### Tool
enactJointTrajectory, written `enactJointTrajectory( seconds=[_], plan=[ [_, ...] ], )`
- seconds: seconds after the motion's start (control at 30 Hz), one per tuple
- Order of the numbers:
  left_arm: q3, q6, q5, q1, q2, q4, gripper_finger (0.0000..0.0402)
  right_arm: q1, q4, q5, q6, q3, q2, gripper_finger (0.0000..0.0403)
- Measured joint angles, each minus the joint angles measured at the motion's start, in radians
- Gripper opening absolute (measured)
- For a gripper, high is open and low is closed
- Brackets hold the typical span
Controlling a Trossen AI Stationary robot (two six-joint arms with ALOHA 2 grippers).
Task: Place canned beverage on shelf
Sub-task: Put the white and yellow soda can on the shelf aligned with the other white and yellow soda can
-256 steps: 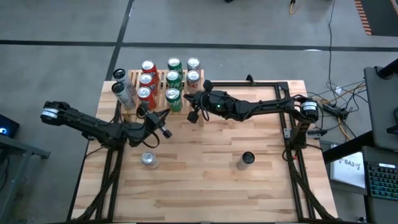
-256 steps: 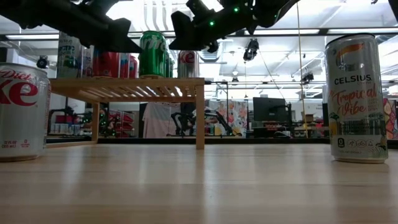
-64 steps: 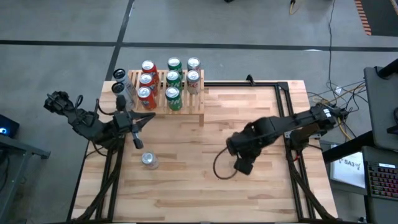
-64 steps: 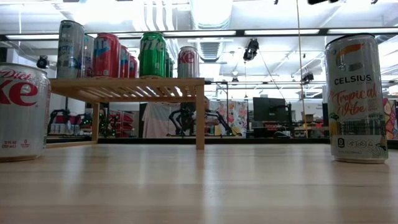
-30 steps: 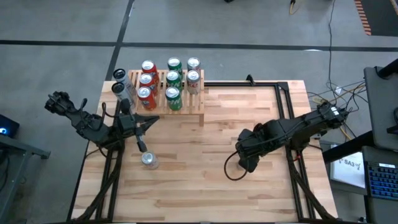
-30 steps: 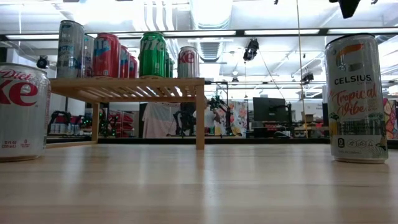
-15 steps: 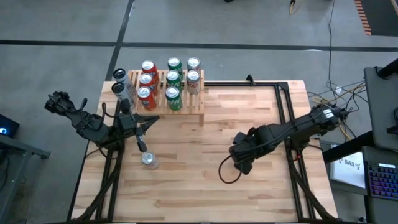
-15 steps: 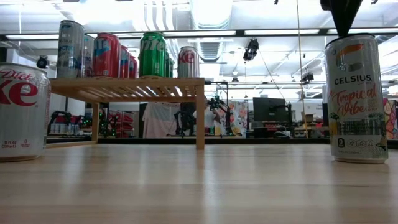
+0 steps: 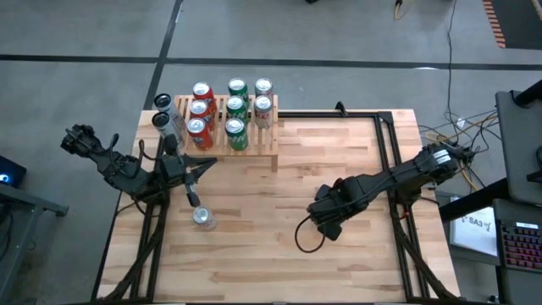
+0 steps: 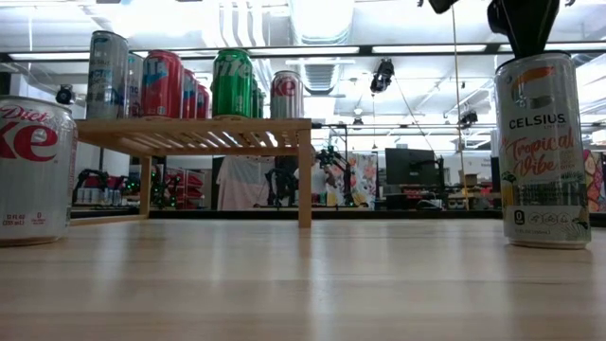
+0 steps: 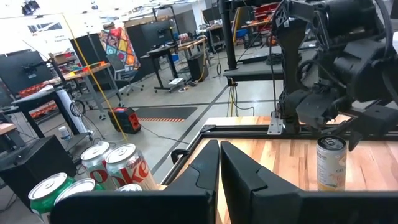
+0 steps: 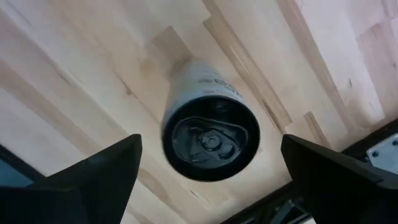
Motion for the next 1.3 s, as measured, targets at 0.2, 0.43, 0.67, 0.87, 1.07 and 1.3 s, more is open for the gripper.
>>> enactJointTrajectory(
  seconds=[0.2,0.43,0.67,0.87,1.07,1.3],
  plan=[
    [0.0,0.0,0.0,0.0,0.0,0.004,0.0,0.0,0.048,-0.01,0.003,-0.07,0.0,0.0374],
    [0.0,0.0,0.001,0.0,0.001,0.007,0.0,0.0,0.246,-0.019,-0.01,-0.202,0.0,0.0374],
    [0.0,-0.001,0.003,0.0,0.002,0.007,0.0,-0.004,0.291,-0.019,0.022,-0.271,0.0,0.0311],
    [-0.001,-0.05,0.009,0.0,0.009,0.007,0.0,-0.017,0.296,0.017,0.02,-0.245,0.0,0.0229],
    [-0.003,-0.091,0.167,0.0,0.051,0.011,0.0031,-0.031,0.298,0.071,-0.077,-0.096,-0.002,0.0229],
    [-0.004,-0.147,0.196,-0.002,0.181,0.019,0.0129,-0.031,0.32,0.247,-0.264,0.111,-0.003,0.0229]
  ],
)
